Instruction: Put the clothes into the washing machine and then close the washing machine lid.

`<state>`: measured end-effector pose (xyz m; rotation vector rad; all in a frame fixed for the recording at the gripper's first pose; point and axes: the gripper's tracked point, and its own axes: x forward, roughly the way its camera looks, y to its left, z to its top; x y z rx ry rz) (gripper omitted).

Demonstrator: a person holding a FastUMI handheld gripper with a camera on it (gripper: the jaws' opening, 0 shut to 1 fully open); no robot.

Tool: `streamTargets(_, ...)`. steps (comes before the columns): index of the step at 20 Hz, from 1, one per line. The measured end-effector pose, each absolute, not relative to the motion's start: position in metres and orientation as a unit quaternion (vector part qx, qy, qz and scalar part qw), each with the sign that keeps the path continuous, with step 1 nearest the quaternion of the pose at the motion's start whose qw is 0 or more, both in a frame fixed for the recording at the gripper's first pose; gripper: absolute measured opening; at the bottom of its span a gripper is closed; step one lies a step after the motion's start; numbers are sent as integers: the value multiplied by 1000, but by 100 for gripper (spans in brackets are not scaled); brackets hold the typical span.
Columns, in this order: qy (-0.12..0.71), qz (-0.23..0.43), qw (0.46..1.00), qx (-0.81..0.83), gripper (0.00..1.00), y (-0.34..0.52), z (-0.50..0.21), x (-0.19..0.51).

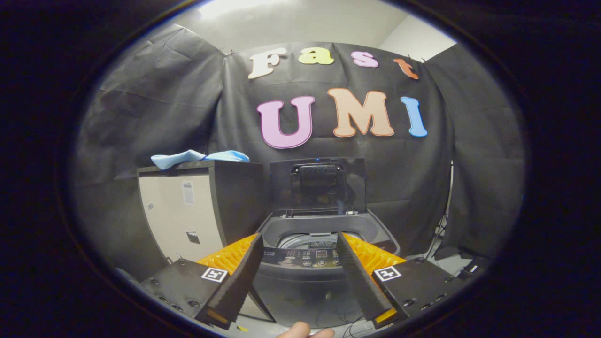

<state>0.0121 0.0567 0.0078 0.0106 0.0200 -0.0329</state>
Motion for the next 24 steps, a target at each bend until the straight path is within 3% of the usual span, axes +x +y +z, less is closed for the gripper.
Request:
streamTargets(10, 43, -34, 998, 6, 97, 135, 13, 49)
streamTargets(24, 1, 38, 999, 8, 97, 280, 142, 149)
